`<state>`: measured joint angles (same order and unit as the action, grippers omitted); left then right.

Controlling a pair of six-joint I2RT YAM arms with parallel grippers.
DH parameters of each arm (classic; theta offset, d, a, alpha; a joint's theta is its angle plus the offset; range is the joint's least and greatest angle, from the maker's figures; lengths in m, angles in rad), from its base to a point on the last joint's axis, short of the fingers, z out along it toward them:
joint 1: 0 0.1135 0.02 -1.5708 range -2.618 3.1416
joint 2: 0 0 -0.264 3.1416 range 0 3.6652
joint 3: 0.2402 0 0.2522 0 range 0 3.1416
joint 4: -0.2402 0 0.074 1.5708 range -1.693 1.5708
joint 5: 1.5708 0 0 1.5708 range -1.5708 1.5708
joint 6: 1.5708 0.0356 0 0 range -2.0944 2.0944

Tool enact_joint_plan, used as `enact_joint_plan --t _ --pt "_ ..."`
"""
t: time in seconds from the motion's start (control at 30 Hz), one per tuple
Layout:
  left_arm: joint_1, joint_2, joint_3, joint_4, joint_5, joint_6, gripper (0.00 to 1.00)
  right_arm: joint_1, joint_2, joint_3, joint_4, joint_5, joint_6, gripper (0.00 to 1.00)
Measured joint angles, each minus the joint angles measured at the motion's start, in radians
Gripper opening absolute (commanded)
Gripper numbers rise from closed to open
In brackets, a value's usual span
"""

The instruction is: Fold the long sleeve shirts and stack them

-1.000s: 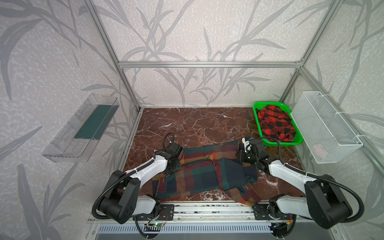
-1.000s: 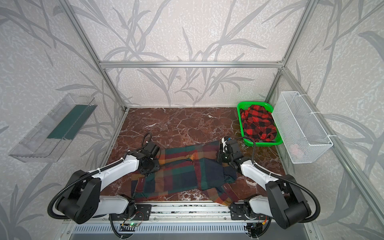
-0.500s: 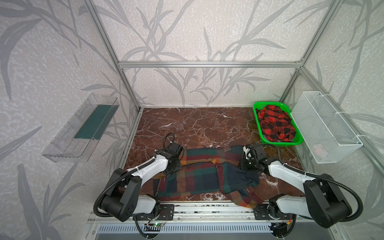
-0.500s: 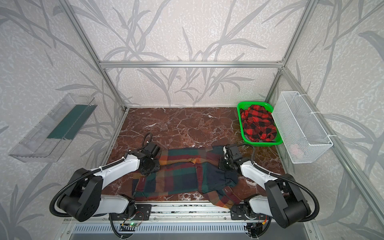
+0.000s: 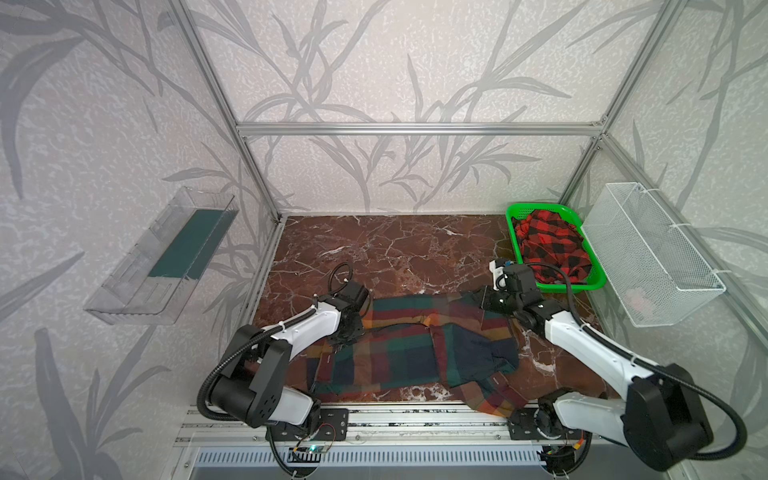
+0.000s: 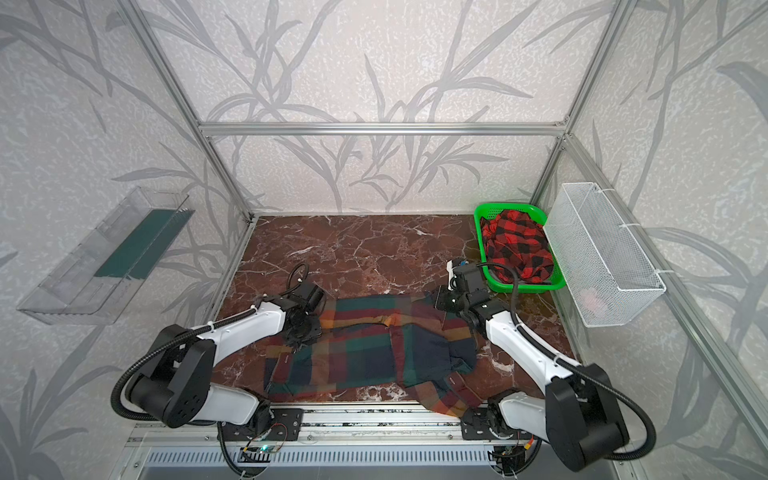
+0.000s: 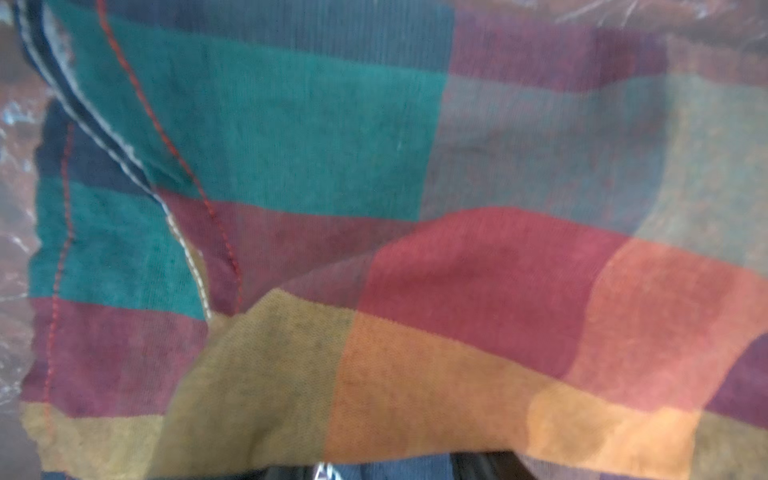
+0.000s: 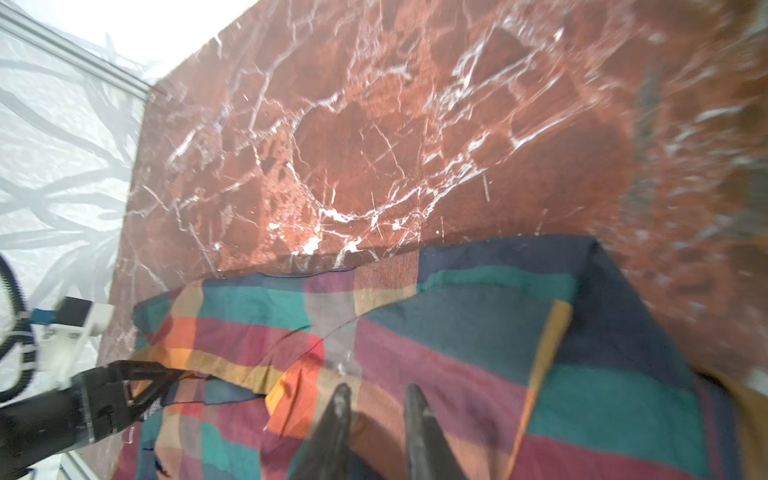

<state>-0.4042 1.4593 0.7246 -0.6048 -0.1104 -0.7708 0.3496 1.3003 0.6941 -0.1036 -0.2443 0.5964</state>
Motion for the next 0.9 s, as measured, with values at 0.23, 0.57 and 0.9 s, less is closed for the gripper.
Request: enact_joint_plan --t 0.23,0.57,0.9 --pt "0.001 0.092 0.086 -0.011 -0.022 0.0 0.5 -0.011 0.275 0.0 0.086 -0.02 0.1 0.15" --pt "0.048 0.292 0.299 -0.006 -0.057 0.0 0.49 -0.051 0.499 0.147 0.265 -0.02 0.2 0.16" --pt "0.171 0.571 0.702 -0.061 -0.067 0.051 0.59 -0.056 0.675 0.462 0.176 0.034 0.159 0.39"
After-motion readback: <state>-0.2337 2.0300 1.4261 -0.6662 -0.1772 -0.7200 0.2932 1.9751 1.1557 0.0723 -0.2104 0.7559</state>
